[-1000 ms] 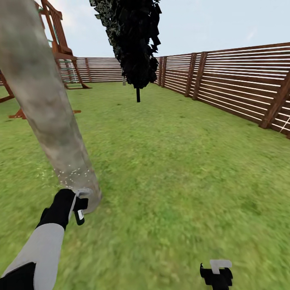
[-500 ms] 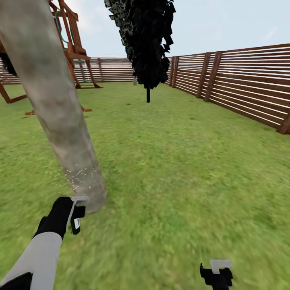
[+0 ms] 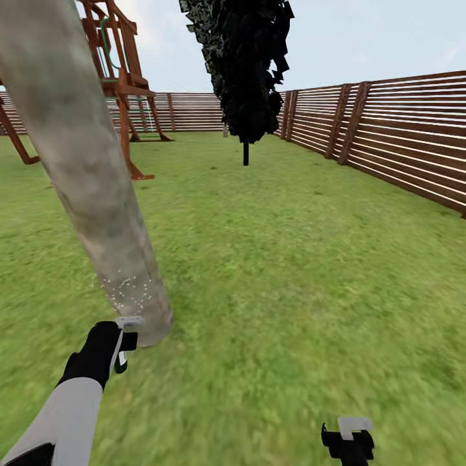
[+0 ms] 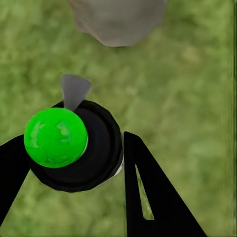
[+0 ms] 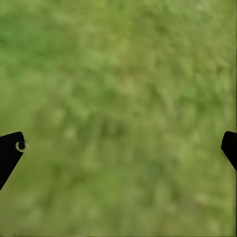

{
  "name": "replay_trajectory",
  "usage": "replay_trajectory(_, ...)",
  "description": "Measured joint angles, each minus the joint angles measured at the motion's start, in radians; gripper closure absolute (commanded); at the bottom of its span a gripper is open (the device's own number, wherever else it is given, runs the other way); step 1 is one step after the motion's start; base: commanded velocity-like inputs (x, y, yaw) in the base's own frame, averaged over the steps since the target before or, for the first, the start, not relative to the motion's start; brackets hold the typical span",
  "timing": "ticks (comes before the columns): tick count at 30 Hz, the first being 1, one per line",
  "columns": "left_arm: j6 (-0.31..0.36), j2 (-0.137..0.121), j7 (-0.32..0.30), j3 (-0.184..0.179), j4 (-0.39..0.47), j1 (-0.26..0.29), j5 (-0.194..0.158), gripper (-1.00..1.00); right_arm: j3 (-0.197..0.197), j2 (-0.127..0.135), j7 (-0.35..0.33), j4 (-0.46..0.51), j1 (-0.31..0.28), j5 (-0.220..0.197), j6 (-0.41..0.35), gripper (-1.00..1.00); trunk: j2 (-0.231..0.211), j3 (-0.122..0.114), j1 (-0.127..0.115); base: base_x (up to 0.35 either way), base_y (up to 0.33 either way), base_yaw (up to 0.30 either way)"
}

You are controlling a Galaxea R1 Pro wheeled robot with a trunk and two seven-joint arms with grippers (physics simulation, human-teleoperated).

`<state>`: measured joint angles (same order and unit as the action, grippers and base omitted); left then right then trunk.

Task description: In the garden, pick up the pesticide atomizer on the floor and spray pesticide onto both trees until each tree trunk is fully covered.

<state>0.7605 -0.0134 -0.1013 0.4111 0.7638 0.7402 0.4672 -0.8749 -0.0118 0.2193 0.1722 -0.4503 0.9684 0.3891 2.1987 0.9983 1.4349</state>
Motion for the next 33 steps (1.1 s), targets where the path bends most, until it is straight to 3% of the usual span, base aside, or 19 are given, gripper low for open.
replay_trajectory(7, 0.000, 0.001, 0.000, 0.001, 0.000, 0.000, 0.000, 1.00, 0.001, -0.001, 0.000, -0.001, 0.000, 0.000, 0.000, -1.00, 0.000, 0.000, 0.000, 0.034, -0.267, 0.010)
replay_trajectory(10, -0.001, 0.000, 0.000, 0.001, 0.000, 0.000, -0.042, 1.00, 0.001, -0.002, 0.001, -0.001, 0.000, 0.000, 0.000, -1.00, 0.000, 0.000, 0.000, 0.005, -0.276, 0.208)
replay_trajectory(13, -0.002, -0.001, 0.000, 0.001, 0.000, 0.000, -0.055, 1.00, 0.001, -0.002, 0.001, -0.001, 0.000, 0.000, 0.000, -1.00, 0.000, 0.000, 0.000, 0.077, -0.276, 0.271)
replay_trajectory(26, -0.005, -0.003, 0.000, -0.003, 0.000, -0.008, -0.053, 1.00, 0.001, -0.002, 0.000, -0.002, 0.000, 0.001, 0.000, -1.00, 0.000, 0.000, 0.000, 0.163, -0.253, 0.277)
replay_trajectory(33, -0.005, -0.001, 0.001, -0.007, 0.001, -0.010, -0.052, 1.00, 0.001, 0.000, -0.001, 0.000, 0.000, 0.001, 0.000, -1.00, 0.000, 0.000, 0.000, 0.224, -0.203, 0.049)
